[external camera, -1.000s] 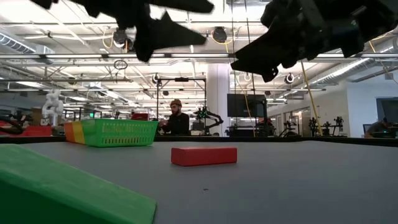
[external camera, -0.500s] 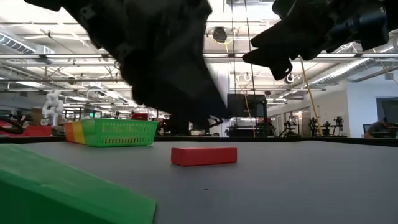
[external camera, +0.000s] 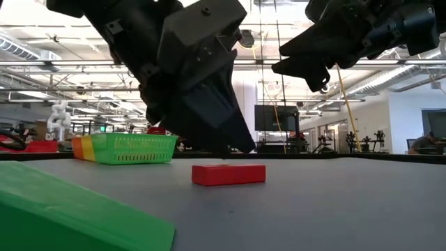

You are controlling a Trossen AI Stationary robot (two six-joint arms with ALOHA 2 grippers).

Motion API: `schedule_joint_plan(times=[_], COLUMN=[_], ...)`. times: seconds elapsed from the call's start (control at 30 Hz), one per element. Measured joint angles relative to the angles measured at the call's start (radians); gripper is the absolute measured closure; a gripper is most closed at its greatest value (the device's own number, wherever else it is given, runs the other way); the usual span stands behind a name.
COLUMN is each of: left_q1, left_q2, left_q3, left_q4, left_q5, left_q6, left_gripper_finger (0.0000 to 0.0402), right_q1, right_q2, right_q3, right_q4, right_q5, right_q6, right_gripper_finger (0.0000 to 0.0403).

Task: Sort & place blocks by color
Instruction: Put the red block into the orange basket

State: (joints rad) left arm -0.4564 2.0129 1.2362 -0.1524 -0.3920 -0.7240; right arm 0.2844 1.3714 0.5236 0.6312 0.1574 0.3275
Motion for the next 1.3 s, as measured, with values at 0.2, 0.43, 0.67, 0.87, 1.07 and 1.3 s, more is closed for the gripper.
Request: schedule_joint_plan(times=[0.2, 0.43, 0.67, 0.87, 1.07, 1.3], left_q1=[-0.006, -0.006, -0.006, 0.005, 0.068, 0.235], left_q2=[0.051, 0.07, 0.06, 0.025, -0.126, -0.296], left_q3=[0.0, 0.003, 0.0, -0.003, -0.001, -0.002], left_q4=[0.003, 0.005, 0.003, -0.014, -0.099, -0.333], left_q5=[0.0, -0.051, -0.045, 0.01, -0.05, -0.092], left_q6=[-0.032, -0.024, 0.0, 0.083, 0.149, 0.214], left_gripper_finger=[0.0167, 0.0168, 0.0267, 0.0272, 0.0272, 0.0272], right_q1=[0.0, 0.0, 0.0, 0.0, -0.001, 0.0], right_q2=[0.0, 0.0, 0.0, 0.0, 0.0, 0.0], right_q3=[0.0, 0.0, 0.0, 0.0, 0.0, 0.0], right_q4=[-0.002, -0.014, -0.024, -0.024, -0.023, -0.016], right_q5=[0.0, 0.0, 0.0, 0.0, 0.0, 0.0], right_q6=[0.001, 0.001, 0.001, 0.001, 0.001, 0.001], right_gripper_finger=[0.0232, 0.0232, 0.0232, 0.0232, 0.0232, 0.0232])
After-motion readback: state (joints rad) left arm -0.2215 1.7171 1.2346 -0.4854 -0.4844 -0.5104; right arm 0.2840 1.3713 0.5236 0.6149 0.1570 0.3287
